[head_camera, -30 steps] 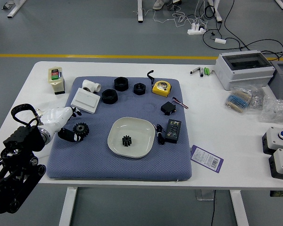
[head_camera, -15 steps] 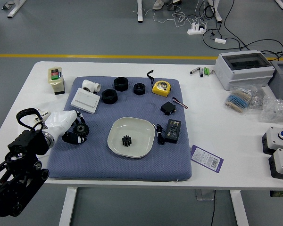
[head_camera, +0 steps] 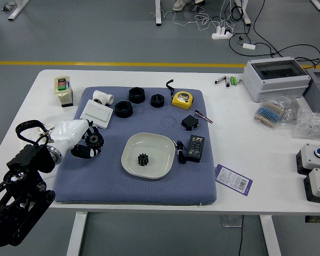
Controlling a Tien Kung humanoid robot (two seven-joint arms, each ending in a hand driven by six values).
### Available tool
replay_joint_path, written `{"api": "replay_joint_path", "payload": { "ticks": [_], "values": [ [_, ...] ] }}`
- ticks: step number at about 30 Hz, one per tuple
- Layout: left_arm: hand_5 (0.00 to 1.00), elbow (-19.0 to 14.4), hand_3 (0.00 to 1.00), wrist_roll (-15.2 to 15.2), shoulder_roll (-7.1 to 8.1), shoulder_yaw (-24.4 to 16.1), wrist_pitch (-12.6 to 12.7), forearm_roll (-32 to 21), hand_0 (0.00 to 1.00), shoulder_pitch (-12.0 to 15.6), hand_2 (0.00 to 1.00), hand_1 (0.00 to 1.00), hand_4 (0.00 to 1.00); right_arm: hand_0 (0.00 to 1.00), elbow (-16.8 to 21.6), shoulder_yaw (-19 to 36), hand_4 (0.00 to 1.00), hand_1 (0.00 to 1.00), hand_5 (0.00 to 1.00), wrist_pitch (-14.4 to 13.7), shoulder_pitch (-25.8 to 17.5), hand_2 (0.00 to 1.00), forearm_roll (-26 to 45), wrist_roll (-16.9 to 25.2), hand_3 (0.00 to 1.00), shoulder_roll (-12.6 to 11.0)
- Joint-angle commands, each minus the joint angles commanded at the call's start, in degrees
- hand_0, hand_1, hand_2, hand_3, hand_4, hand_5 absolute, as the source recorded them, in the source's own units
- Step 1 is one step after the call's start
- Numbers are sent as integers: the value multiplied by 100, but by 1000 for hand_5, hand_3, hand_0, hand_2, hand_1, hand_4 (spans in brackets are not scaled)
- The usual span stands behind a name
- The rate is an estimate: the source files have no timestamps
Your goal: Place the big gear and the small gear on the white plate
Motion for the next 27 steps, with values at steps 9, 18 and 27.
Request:
{"api": "replay_joint_path", "payload": {
  "ticks": [9, 18, 27],
  "values": [
    [95, -547, 574, -15, -71, 275, 104, -123, 350, -152, 507, 464, 490, 607, 2, 18, 730, 625, 698, 5, 13, 725, -5, 2, 539, -6],
    [66, -552, 574, -65, -309, 1085, 164, -462, 344, -684, 513, 470, 446, 608, 4, 5, 730, 625, 698, 2, 49, 725, -5, 0, 539, -11],
    [48, -384, 576, -69, -453, 1873, 186, -580, 345, -1130, 518, 474, 448, 607, 7, 13, 730, 625, 697, -3, 83, 725, -22, 4, 539, -31]
  ]
}}
